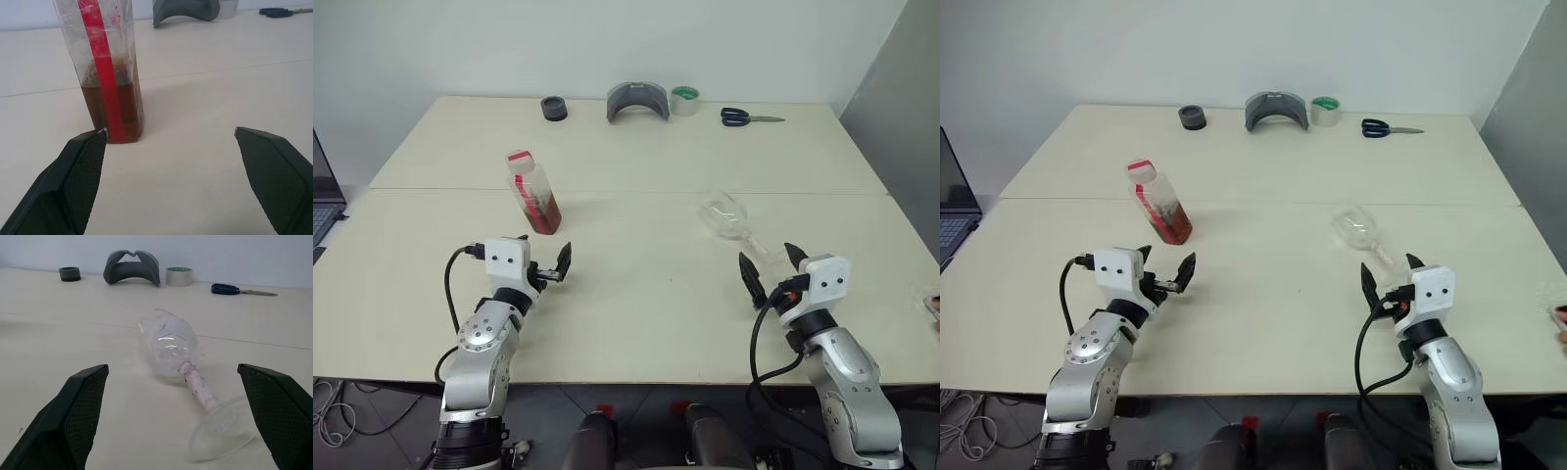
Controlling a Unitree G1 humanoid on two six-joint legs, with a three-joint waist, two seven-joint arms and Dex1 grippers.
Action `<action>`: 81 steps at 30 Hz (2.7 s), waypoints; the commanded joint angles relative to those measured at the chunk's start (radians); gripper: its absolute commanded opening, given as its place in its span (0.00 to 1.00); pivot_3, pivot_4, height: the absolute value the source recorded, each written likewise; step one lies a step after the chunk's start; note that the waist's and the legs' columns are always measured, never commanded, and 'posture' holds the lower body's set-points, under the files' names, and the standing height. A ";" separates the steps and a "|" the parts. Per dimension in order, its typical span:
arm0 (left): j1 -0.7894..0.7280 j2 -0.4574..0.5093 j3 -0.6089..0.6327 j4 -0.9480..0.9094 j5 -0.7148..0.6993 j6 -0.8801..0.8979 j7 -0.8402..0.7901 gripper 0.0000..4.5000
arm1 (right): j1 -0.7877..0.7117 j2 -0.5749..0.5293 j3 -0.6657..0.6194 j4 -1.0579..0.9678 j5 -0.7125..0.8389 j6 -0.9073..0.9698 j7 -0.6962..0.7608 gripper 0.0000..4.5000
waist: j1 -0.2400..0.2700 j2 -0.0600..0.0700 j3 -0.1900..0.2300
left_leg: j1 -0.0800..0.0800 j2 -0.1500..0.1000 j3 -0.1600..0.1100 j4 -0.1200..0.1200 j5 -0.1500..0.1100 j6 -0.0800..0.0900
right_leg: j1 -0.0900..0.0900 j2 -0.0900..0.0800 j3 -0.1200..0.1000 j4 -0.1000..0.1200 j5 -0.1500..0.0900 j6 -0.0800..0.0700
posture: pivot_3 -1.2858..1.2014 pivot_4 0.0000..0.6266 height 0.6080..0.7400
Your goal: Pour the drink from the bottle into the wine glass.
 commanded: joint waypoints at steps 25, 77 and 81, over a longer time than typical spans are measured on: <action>0.001 -0.003 0.007 -0.022 -0.003 0.011 0.002 1.00 | 0.051 -0.039 0.037 -0.005 0.021 -0.010 0.083 1.00 | 0.000 0.000 0.000 | 0.000 0.000 0.000 0.000 0.000 0.000 | 0.000 0.000 0.000 0.000 0.000 0.000 | 0.52 0.24 1.00; -0.451 0.195 0.065 0.443 0.002 -0.057 -0.167 1.00 | -0.415 -0.262 0.183 -0.082 0.313 0.349 0.354 1.00 | 0.000 -0.001 0.000 | -0.001 -0.001 -0.002 0.001 0.000 0.000 | 0.000 0.000 -0.002 0.000 0.000 0.000 | 0.52 0.24 1.00; -0.505 0.198 0.059 0.497 0.008 -0.075 -0.172 1.00 | -0.441 -0.257 0.184 -0.081 0.319 0.366 0.348 1.00 | 0.000 -0.001 0.000 | -0.001 -0.001 -0.002 0.001 0.000 0.000 | 0.000 0.000 -0.002 0.000 0.000 0.000 | 0.52 0.24 1.00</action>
